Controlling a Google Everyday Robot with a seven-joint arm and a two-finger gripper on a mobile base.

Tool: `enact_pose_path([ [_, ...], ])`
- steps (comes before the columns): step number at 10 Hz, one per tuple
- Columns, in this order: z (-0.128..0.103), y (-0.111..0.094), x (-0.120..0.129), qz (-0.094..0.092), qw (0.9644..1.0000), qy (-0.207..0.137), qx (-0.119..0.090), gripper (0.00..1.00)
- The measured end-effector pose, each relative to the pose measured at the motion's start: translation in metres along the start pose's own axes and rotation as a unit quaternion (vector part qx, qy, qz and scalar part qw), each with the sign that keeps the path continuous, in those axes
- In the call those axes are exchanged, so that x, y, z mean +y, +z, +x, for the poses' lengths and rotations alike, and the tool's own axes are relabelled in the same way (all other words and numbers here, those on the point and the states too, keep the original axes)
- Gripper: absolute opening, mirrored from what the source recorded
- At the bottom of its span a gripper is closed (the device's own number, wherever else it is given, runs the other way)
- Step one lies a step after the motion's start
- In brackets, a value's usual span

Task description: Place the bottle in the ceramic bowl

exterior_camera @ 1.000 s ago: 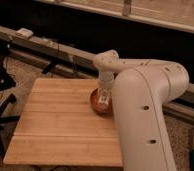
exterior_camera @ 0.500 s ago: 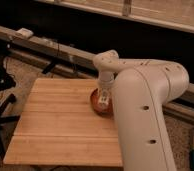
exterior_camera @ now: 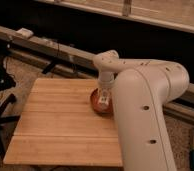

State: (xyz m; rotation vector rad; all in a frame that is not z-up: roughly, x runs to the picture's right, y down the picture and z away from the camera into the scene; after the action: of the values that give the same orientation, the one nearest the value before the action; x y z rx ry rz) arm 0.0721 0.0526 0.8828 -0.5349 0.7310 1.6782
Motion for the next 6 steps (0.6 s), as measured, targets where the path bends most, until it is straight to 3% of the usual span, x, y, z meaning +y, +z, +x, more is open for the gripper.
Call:
enact_pose_path([
  [3,0.0,0.0,0.0,0.0,1.0,0.0,0.0,0.77],
  [6,0.0,0.0,0.0001,0.0,1.0,0.0,0.0,0.8],
])
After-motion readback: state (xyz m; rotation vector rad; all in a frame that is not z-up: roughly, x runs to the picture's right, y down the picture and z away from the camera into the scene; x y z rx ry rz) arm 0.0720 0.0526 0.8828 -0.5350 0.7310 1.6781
